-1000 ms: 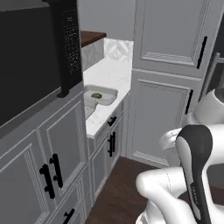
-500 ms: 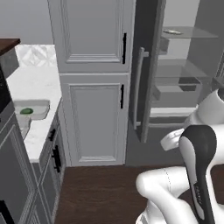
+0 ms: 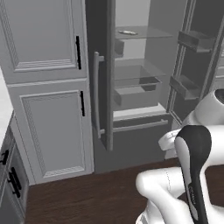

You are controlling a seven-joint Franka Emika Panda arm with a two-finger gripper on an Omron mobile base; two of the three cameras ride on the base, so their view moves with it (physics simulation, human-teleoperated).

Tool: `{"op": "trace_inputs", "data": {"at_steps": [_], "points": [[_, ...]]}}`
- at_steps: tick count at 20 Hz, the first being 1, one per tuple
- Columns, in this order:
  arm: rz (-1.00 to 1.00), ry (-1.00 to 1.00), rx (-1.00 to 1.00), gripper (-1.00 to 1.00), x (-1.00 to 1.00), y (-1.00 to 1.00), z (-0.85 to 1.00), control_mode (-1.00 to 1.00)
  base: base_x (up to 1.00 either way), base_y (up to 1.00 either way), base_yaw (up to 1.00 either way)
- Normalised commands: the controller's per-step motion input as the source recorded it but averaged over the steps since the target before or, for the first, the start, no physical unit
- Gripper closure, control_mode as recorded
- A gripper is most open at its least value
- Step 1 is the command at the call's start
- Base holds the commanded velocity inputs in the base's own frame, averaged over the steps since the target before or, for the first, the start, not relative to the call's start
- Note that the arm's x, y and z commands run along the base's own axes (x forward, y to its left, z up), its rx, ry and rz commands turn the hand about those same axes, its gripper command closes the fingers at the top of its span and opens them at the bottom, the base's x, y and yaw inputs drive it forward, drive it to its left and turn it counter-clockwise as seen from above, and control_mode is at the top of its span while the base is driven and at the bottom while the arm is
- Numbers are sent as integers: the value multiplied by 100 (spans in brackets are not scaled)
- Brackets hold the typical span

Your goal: Place one broccoli and one fish in each tupperware on the nearby counter, to pack two identical lunches.

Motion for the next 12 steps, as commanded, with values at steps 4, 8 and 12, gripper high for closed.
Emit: {"op": "trace_inputs", "data": {"at_steps": [4, 8, 12], "points": [[0, 0, 0, -100, 0, 0, 0, 100, 80, -41, 8], [0, 0, 0, -100, 0, 0, 0, 100, 72, -81, 6], [0, 0, 0, -100, 0, 0, 0, 100, 56, -81, 0]]}}
